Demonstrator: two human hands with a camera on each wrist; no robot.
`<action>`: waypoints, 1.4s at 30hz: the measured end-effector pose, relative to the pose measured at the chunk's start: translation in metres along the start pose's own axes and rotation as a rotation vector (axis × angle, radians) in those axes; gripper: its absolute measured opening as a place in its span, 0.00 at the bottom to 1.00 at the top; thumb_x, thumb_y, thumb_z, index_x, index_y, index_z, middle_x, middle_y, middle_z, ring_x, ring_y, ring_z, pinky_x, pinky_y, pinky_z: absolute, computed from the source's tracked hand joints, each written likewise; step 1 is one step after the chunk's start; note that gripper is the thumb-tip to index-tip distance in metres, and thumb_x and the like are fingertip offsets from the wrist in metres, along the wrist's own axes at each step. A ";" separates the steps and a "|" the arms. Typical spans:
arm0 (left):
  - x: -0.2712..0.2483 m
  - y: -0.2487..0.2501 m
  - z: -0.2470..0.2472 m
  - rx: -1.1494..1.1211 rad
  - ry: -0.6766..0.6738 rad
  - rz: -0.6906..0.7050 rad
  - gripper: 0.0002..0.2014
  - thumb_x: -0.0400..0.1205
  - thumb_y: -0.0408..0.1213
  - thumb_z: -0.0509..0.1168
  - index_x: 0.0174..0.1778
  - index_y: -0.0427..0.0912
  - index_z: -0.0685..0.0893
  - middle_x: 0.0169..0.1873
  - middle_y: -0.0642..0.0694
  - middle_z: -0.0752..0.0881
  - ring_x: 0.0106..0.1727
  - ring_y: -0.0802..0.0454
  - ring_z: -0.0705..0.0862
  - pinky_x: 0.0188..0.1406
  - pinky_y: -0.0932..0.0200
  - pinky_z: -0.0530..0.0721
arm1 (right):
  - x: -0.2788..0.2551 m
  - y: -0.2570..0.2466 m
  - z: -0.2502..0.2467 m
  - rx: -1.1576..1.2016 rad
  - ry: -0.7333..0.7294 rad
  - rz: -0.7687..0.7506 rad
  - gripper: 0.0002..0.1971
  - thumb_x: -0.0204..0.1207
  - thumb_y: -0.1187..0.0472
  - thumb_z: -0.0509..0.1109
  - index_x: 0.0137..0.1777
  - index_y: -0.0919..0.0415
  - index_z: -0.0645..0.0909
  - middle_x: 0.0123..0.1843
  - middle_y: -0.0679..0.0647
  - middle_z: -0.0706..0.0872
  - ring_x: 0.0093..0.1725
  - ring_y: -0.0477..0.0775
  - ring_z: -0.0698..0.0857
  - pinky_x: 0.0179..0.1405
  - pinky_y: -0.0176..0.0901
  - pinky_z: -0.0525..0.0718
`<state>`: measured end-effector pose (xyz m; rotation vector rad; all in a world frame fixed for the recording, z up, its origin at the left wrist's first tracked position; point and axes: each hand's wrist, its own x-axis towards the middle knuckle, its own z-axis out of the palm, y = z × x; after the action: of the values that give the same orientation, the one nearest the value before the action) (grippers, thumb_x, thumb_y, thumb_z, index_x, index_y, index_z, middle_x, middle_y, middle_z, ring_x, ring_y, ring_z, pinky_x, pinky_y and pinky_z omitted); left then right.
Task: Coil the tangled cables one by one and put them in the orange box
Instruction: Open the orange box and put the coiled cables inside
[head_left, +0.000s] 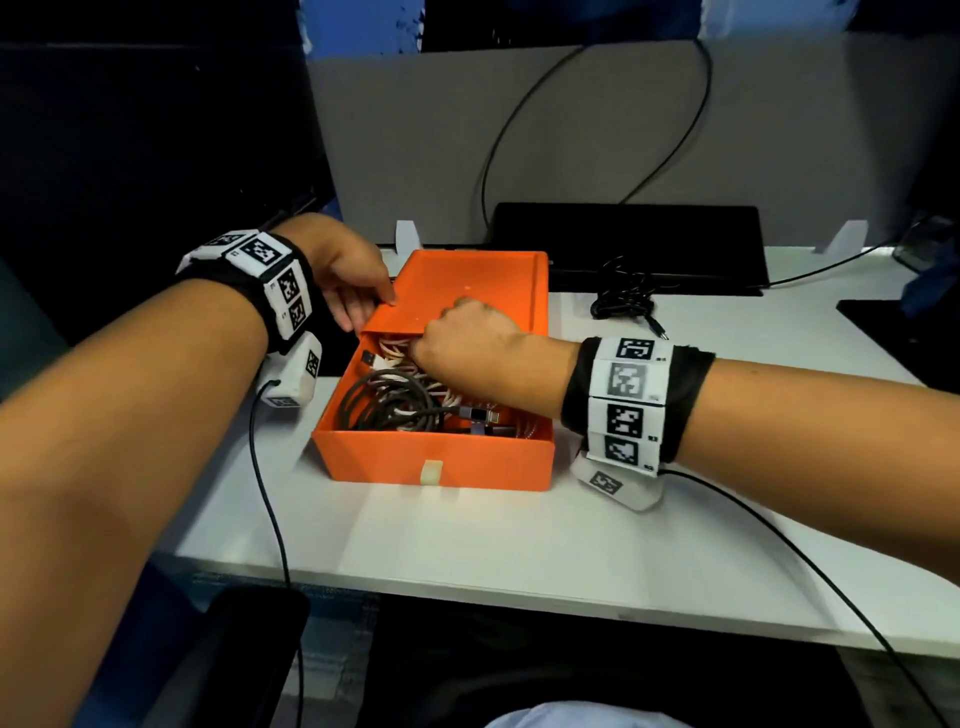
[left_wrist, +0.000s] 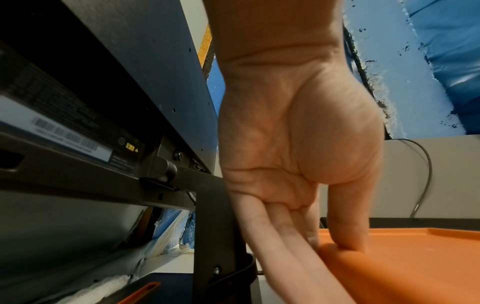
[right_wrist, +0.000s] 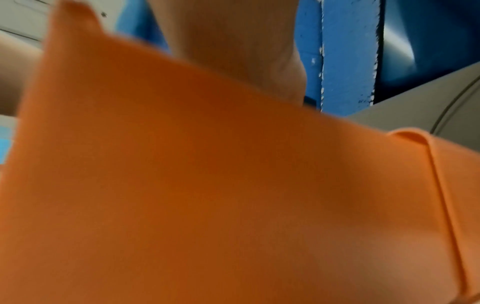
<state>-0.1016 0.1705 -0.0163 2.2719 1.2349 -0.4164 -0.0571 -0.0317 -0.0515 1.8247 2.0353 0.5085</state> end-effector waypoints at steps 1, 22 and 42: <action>0.000 0.000 0.000 -0.001 0.000 0.005 0.20 0.93 0.40 0.58 0.46 0.27 0.86 0.29 0.37 0.91 0.27 0.47 0.91 0.26 0.56 0.91 | -0.003 0.005 -0.002 0.081 0.005 0.019 0.16 0.90 0.65 0.60 0.73 0.57 0.80 0.62 0.57 0.89 0.59 0.64 0.89 0.46 0.53 0.79; -0.005 0.002 0.001 0.007 -0.012 0.005 0.21 0.93 0.40 0.58 0.46 0.26 0.86 0.31 0.36 0.91 0.28 0.47 0.92 0.28 0.55 0.92 | -0.012 0.000 -0.007 0.298 0.051 -0.074 0.16 0.91 0.50 0.58 0.67 0.53 0.85 0.60 0.51 0.86 0.57 0.57 0.86 0.53 0.51 0.86; -0.003 0.005 -0.003 0.014 -0.023 -0.035 0.19 0.92 0.39 0.59 0.49 0.26 0.87 0.35 0.35 0.92 0.31 0.45 0.93 0.30 0.53 0.92 | -0.062 0.205 0.113 0.530 -0.250 0.588 0.44 0.74 0.42 0.80 0.86 0.57 0.68 0.80 0.59 0.79 0.75 0.63 0.79 0.76 0.57 0.78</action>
<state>-0.0993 0.1674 -0.0111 2.2539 1.2659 -0.4638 0.1817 -0.0691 -0.0477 2.6581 1.5349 -0.1481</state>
